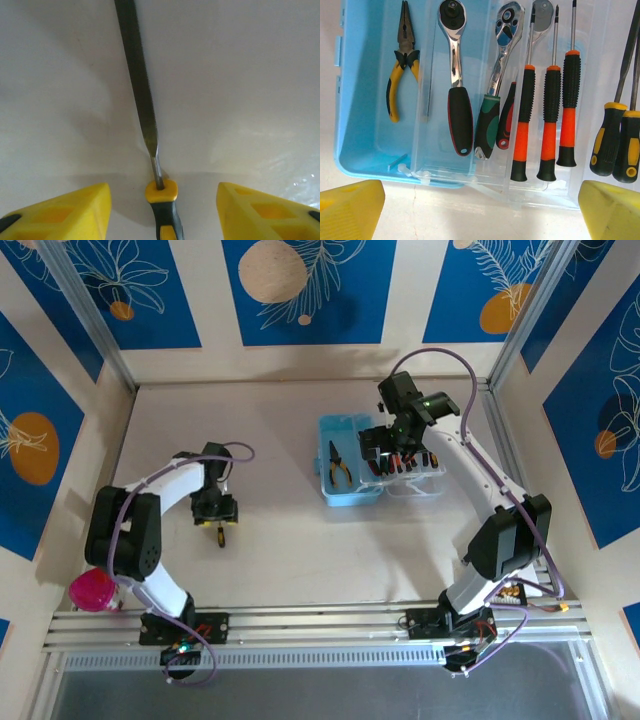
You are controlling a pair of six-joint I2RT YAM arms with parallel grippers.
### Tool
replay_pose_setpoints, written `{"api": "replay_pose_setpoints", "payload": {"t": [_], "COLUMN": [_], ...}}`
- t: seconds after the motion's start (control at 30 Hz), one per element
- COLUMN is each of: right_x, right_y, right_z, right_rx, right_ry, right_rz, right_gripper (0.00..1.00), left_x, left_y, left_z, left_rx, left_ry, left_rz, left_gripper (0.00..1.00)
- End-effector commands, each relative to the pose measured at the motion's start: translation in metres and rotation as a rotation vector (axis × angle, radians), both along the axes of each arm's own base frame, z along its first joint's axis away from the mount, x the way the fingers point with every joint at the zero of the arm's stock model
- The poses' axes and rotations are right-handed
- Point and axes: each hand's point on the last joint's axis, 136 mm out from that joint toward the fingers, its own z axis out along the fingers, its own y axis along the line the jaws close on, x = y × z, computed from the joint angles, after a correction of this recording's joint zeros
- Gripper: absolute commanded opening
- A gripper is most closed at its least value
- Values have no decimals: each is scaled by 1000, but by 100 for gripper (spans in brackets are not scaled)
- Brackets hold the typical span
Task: Pack the tool kit
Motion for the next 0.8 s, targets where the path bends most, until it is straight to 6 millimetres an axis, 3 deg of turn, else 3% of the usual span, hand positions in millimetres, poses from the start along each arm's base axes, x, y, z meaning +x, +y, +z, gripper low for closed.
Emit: {"api": "replay_pose_setpoints", "payload": {"t": [0.0,0.17,0.4,0.77], "right_x": [-11,-15,-15,-16], "right_y": [2,0,2,3], "right_z": [9,11,12,17], "right_rx": [36,45,66,81], "right_ry": [-5,-6,-11,-20], "right_rz": [-4,-7,-11,-5], "right_gripper": [99,99,99,99], "left_x": [1,-11,-18,-6], "left_y": [2,0,-4,-17], "left_z": [-9,-24,-31,-19], "left_rx": [-1,-16,-44,-102], "left_ry": [9,51,70,35], "left_rz": [37,53,66,59], "left_gripper": [49,37,22,0]}}
